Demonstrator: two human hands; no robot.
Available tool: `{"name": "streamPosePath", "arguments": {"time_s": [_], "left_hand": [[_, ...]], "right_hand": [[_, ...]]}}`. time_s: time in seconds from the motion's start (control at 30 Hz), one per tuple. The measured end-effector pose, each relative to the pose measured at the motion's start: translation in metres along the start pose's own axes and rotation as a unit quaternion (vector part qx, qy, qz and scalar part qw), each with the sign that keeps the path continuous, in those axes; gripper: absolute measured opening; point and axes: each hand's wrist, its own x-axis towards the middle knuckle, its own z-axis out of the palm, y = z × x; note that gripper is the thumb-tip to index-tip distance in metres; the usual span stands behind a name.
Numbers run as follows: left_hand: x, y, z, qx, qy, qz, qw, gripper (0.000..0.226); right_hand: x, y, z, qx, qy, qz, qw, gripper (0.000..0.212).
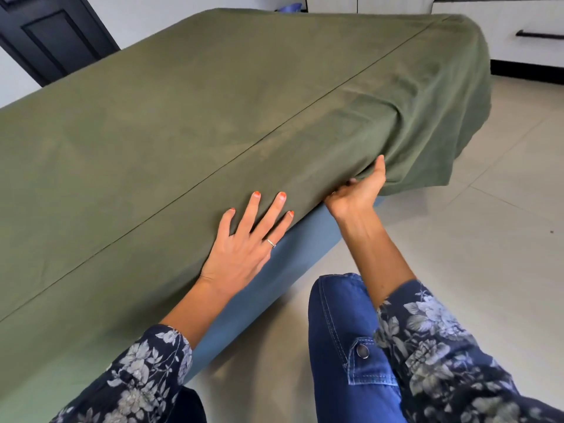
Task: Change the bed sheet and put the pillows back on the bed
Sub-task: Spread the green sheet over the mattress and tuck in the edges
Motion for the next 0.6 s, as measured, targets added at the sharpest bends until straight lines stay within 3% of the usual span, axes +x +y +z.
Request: {"name": "streamPosePath", "arguments": {"time_s": [0.17,0.43,0.6], "left_hand": [[0.001,0.002,0.001,-0.005,-0.001,-0.001,1.000,0.072],[0.000,0.005,0.003,0.014,-0.016,-0.012,1.000,0.079],[0.002,0.005,-0.005,-0.012,-0.045,-0.024,0.999,0.078]], "right_hand": [[0.015,0.012,0.002,0.032,-0.026,-0.037,0.998,0.080],[0.016,-0.018,0.002,-0.053,-0.039,0.071,0.995,0.063],[0.005,-0.022,0.011,-0.077,0.085,0.043,0.992,0.060]]}}
